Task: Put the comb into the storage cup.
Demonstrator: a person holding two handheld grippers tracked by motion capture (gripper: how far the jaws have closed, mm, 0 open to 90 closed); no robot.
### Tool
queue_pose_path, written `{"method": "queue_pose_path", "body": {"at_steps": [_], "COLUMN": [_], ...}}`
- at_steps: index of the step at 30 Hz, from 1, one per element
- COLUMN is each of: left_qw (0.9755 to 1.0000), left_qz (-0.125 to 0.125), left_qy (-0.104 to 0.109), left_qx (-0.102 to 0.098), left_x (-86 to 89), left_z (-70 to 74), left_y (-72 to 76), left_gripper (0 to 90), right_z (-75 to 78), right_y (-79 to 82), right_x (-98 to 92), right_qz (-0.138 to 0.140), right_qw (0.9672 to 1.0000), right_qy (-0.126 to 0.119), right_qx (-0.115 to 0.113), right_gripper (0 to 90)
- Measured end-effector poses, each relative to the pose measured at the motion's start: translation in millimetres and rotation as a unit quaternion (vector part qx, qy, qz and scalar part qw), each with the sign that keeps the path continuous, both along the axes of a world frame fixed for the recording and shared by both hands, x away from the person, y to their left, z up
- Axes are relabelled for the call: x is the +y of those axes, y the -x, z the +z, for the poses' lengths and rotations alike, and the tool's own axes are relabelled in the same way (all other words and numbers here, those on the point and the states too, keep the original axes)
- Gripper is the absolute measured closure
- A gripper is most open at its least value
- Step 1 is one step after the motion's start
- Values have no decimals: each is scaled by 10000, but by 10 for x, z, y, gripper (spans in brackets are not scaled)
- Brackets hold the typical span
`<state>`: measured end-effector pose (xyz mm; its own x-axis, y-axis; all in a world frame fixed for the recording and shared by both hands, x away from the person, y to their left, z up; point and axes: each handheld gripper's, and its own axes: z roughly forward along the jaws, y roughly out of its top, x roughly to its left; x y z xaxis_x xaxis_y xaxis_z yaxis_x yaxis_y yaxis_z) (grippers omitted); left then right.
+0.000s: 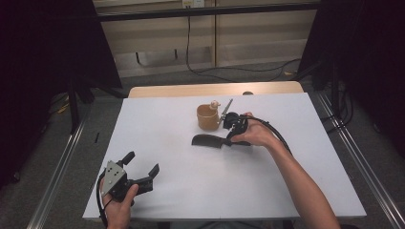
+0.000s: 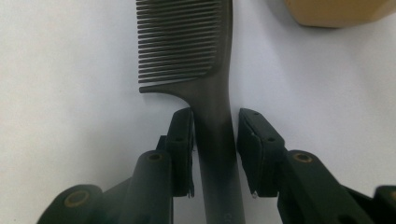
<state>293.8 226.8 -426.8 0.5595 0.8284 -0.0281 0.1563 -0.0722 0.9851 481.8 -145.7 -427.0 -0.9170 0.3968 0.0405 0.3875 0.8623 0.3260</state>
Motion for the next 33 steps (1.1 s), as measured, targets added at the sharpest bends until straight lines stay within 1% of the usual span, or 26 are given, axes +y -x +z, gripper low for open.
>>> {"method": "queue_pose_path", "body": {"at_steps": [1, 2, 4, 7, 9, 14, 23, 27, 30, 33], "left_qw": [10000, 10000, 10000, 10000, 9999, 10000, 10000, 10000, 10000, 10000], "left_qz": [-2, -12, -27, -16, -49, -33, -22, -7, -17, -18], "left_qy": [-18, 12, -11, -23, -89, -86, -63, -44, -37, -53], "left_qx": [10, 21, 13, 8, -6, 10, 10, -7, -7, 3], "left_x": [0, -7, -11, -16, -17, -18, -9, -5, -11, -13], "left_z": [-1, -4, -6, -5, -5, -10, -10, -3, -1, -9], "left_y": [-1, -2, -3, -3, -2, -9, -9, -14, -16, -21], "left_gripper": [37, 37, 37, 37, 37, 37, 37, 37, 37, 37], "right_z": [1, 1, -5, -7, -7, -5, -1, -7, -5, 6], "right_y": [8, 8, 9, 14, 22, 23, 20, 2, 1, 16], "right_x": [7, 7, 0, 1, 9, 11, 13, -26, -24, -50], "right_qz": [12, 12, 8, 79, 116, 141, 216, 217, 200, 153], "right_qw": [10000, 10000, 10000, 10000, 9999, 9999, 9998, 9997, 9997, 9996], "right_qy": [32, 32, -11, -8, -2, -12, 2, -131, -139, -216], "right_qx": [-22, -22, -27, -60, -80, -39, -40, 4, 18, 126], "right_gripper": [661, 661, 665, 675, 694, 726, 729, 730, 730, 730]}}
